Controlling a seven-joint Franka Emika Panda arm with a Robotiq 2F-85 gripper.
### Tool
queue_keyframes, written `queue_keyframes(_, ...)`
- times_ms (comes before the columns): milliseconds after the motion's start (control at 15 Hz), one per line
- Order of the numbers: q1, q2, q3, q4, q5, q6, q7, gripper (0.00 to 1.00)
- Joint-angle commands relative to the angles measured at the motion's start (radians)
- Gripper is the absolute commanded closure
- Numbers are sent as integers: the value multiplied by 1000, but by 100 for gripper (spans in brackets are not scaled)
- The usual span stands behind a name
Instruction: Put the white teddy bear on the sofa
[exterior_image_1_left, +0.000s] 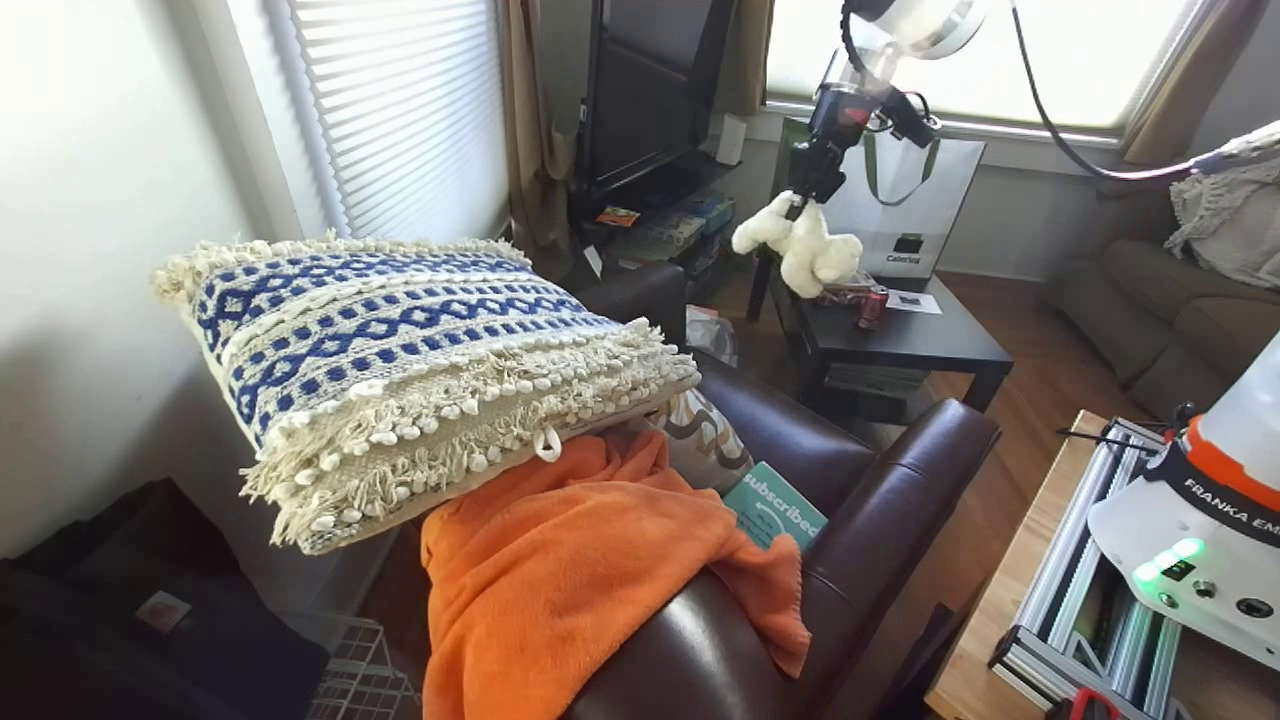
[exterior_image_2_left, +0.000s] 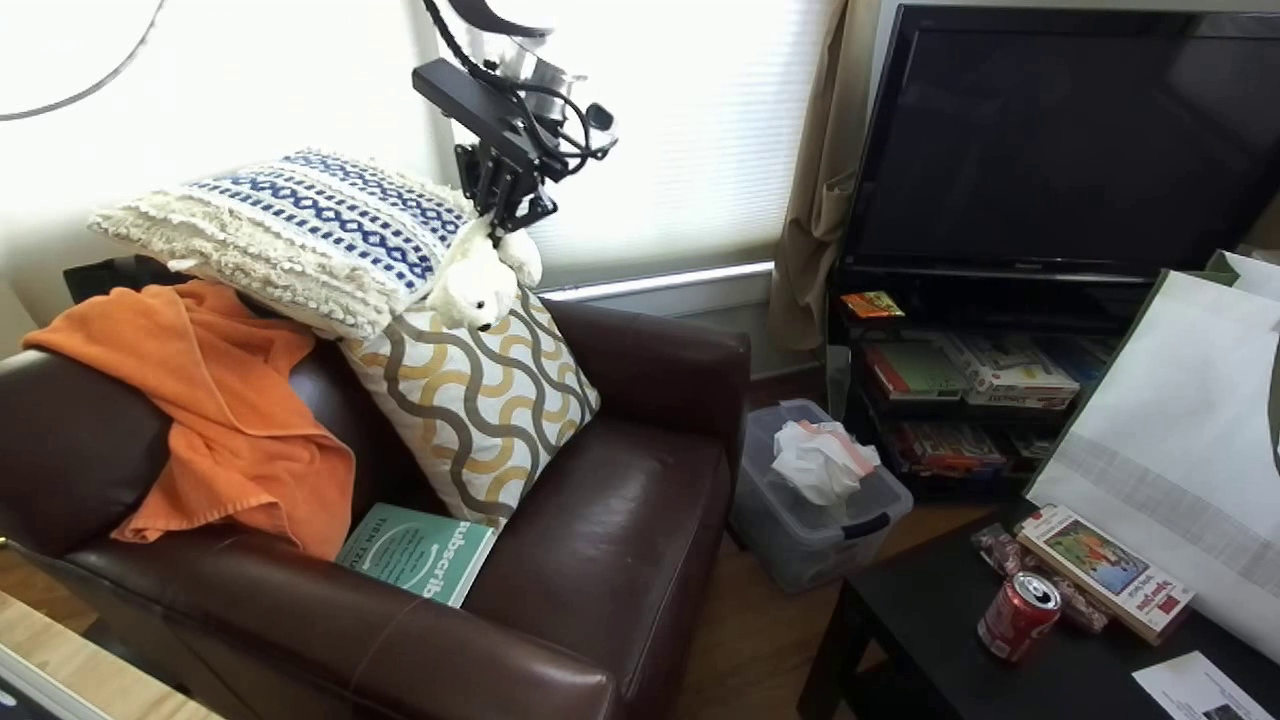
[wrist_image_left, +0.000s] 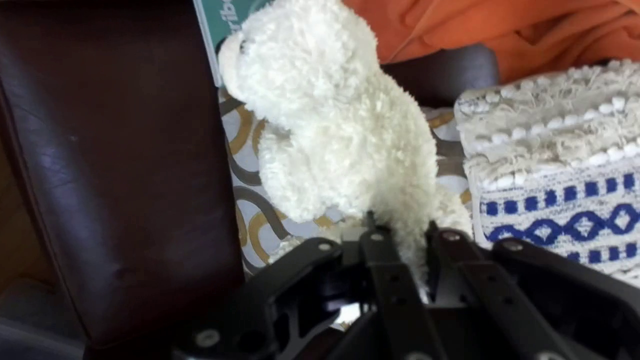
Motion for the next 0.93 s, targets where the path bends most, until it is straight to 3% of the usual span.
queue_keyframes(0, -71, 233, 50, 226, 157, -100, -86, 96)
queue_keyframes(67, -53, 112, 44, 94, 80, -21, -38, 86)
queue_keyframes(267, -76, 226, 66, 197, 123, -57, -67, 86)
queue_keyframes(467, -78, 238, 69, 219, 125, -65, -67, 86)
queue_keyframes(533, -79, 266, 68, 246, 141, -61, -30, 96)
queue_keyframes(733, -90, 407, 59, 361, 135, -10, 85, 96)
queue_keyframes(867, -83, 532, 47, 473, 53, -16, 192, 96)
